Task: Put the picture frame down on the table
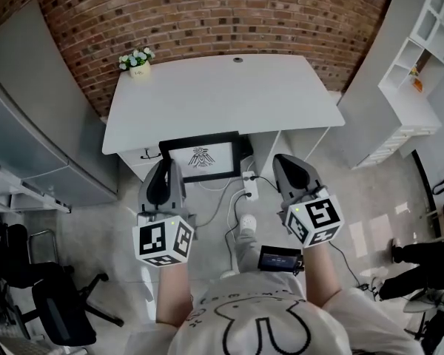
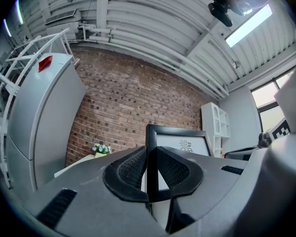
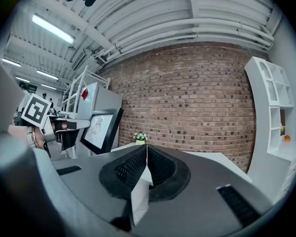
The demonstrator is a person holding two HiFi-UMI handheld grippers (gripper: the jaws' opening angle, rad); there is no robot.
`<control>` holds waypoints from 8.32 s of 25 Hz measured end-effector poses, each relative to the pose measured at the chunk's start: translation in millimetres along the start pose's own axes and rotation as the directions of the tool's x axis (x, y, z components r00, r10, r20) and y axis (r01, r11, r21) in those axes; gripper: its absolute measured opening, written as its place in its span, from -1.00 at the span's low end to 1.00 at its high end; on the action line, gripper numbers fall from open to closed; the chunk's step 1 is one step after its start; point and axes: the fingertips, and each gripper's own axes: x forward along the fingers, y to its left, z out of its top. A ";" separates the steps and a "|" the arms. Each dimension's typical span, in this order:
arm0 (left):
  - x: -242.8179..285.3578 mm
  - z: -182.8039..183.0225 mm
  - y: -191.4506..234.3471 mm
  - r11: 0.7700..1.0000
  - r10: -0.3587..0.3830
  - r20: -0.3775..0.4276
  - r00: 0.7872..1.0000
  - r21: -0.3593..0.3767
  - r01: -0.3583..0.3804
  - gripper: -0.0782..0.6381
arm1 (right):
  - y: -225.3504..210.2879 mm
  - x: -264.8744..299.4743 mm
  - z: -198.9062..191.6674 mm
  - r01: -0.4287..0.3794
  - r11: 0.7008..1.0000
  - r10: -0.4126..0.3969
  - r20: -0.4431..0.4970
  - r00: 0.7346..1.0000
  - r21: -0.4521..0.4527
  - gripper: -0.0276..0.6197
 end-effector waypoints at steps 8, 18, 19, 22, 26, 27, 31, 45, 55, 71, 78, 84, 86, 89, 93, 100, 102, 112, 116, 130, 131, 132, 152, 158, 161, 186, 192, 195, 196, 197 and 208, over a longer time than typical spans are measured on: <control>67.6 -10.0 2.3 1.000 0.017 -0.002 1.000 0.019 -0.017 -0.58 | -47.6 55.1 -0.3 -0.011 1.000 0.011 0.020 1.000 0.000 -0.86; 167.9 -19.7 3.5 0.998 0.056 -0.009 0.998 0.030 -0.056 -0.58 | -120.9 139.6 2.0 -0.036 0.999 0.035 0.032 0.999 0.017 -0.86; 178.0 -20.1 3.6 0.998 0.062 -0.009 0.998 0.030 -0.062 -0.58 | -127.5 148.0 2.4 -0.043 0.999 0.042 0.031 0.999 0.016 -0.86; 207.8 -21.6 2.1 0.997 0.074 -0.008 0.997 0.032 -0.073 -0.58 | -149.0 171.7 3.1 -0.056 0.998 0.055 0.029 0.998 0.016 -0.86; 242.1 -27.2 1.2 0.995 0.096 -0.010 0.995 0.029 -0.096 -0.58 | -175.1 199.4 2.1 -0.073 0.997 0.073 0.026 0.997 0.016 -0.86; 249.2 -28.3 0.4 0.995 0.100 -0.011 0.995 0.029 -0.099 -0.58 | -180.8 205.0 2.3 -0.076 0.997 0.076 0.027 0.997 0.017 -0.86; 273.1 -34.2 -2.3 0.994 0.110 -0.016 0.994 0.029 -0.109 -0.58 | -197.6 226.5 -0.6 -0.094 0.995 0.093 0.024 0.995 0.019 -0.86; 317.4 -53.5 18.0 0.990 0.138 -0.043 0.989 0.016 -0.138 -0.58 | -207.1 284.1 -12.3 -0.137 0.990 0.137 -0.003 0.991 0.018 -0.86; 363.6 -55.9 56.9 0.995 0.103 -0.078 0.992 0.012 -0.103 -0.58 | -207.8 337.3 -9.6 -0.097 0.995 0.098 -0.031 0.995 0.028 -0.86; 451.9 -80.5 108.9 0.998 0.060 -0.150 0.987 -0.012 -0.062 -0.58 | -231.3 428.4 -25.0 -0.038 0.998 0.043 -0.101 0.994 0.046 -0.86; 481.9 -102.6 126.9 0.996 0.053 -0.201 0.978 -0.059 -0.066 -0.58 | -244.4 457.1 -34.5 -0.017 0.998 0.025 -0.132 0.991 0.060 -0.86; 504.3 -131.6 143.0 0.990 0.042 -0.267 0.963 -0.119 -0.076 -0.58 | -255.8 476.4 -55.7 0.008 0.996 0.008 -0.183 0.983 0.087 -0.86; 511.8 -142.3 147.7 0.988 0.040 -0.293 0.955 -0.130 -0.082 -0.58 | -259.1 483.2 -63.7 0.012 0.996 0.007 -0.202 0.979 0.093 -0.86; 521.3 -157.5 153.2 0.987 0.039 -0.337 0.941 -0.134 -0.089 -0.58 | -261.4 492.5 -73.7 0.014 0.995 0.009 -0.228 0.974 0.099 -0.86; 530.1 -178.7 156.7 0.986 0.034 -0.404 0.914 -0.138 -0.098 -0.58 | -259.9 503.3 -88.7 0.007 0.995 0.020 -0.263 0.965 0.104 -0.86; 541.5 -215.8 157.7 0.982 0.010 -0.515 0.857 -0.159 -0.107 -0.58 | -259.4 517.9 -120.4 -0.010 0.995 0.043 -0.340 0.939 0.098 -0.86; 542.7 -227.0 157.3 0.981 0.004 -0.550 0.835 -0.162 -0.111 -0.58 | -259.2 519.6 -131.4 -0.012 0.995 0.048 -0.367 0.929 0.101 -0.86; 540.2 -277.8 150.6 0.979 -0.018 -0.669 0.743 -0.162 -0.122 -0.58 | -251.9 525.0 -179.2 -0.036 0.992 0.088 -0.475 0.876 0.118 -0.86; 539.0 -295.8 152.4 0.976 -0.022 -0.708 0.706 -0.167 -0.137 -0.58 | -251.5 524.8 -199.5 -0.031 0.991 0.093 -0.518 0.851 0.127 -0.86; 533.3 -336.9 157.2 0.973 -0.033 -0.810 0.586 -0.159 -0.165 -0.58 | -254.1 520.4 -257.3 0.005 0.990 0.087 -0.642 0.761 0.140 -0.86; 532.2 -339.2 157.1 0.973 -0.034 -0.816 0.577 -0.158 -0.166 -0.58 | -254.7 519.7 -260.7 0.011 0.989 0.088 -0.651 0.754 0.147 -0.86; 531.0 -341.3 157.0 0.973 -0.035 -0.823 0.567 -0.156 -0.167 -0.58 | -255.6 518.8 -264.1 0.019 0.988 0.089 -0.660 0.746 0.155 -0.86; 525.4 -365.6 163.8 0.961 -0.022 -0.879 0.476 -0.149 -0.231 -0.57 | -261.9 514.7 -293.9 0.065 0.983 0.097 -0.781 0.617 0.173 -0.86; 528.1 -366.0 163.7 0.967 -0.018 -0.882 0.471 -0.135 -0.217 -0.57 | -261.7 517.3 -291.6 0.063 0.982 0.101 -0.780 0.618 0.177 -0.86; 528.0 -364.4 165.6 0.968 -0.011 -0.882 0.471 -0.128 -0.216 -0.52 | -260.9 517.1 -290.7 0.062 0.982 0.104 -0.780 0.617 0.180 -0.86; 516.2 -332.2 154.7 0.960 -0.052 -0.844 0.534 -0.190 -0.206 -0.50 | -267.4 502.6 -248.1 0.061 0.981 0.088 -0.710 0.699 0.181 -0.86; 505.8 -317.4 150.8 0.960 -0.044 -0.828 0.558 -0.189 -0.206 -0.69 | -258.2 492.4 -233.7 0.044 0.983 0.091 -0.686 0.722 0.177 -0.86; 501.9 -307.8 146.3 0.963 -0.039 -0.814 0.579 -0.186 -0.196 -0.74 | -258.7 486.0 -223.5 0.041 0.983 0.090 -0.668 0.739 0.178 -0.86; 500.6 -305.0 144.2 0.964 -0.040 -0.810 0.585 -0.185 -0.191 -0.74 | -259.0 483.6 -220.7 0.041 0.983 0.090 -0.662 0.744 0.179 -0.86; 499.8 -302.1 142.2 0.965 -0.039 -0.805 0.592 -0.184 -0.185 -0.75 | -259.3 481.5 -218.2 0.040 0.983 0.089 -0.656 0.750 0.179 -0.86; 486.7 -269.1 121.2 0.971 -0.076 -0.752 0.655 -0.205 -0.123 -0.75 | -258.1 462.4 -184.7 0.027 0.983 0.086 -0.582 0.809 0.182 -0.86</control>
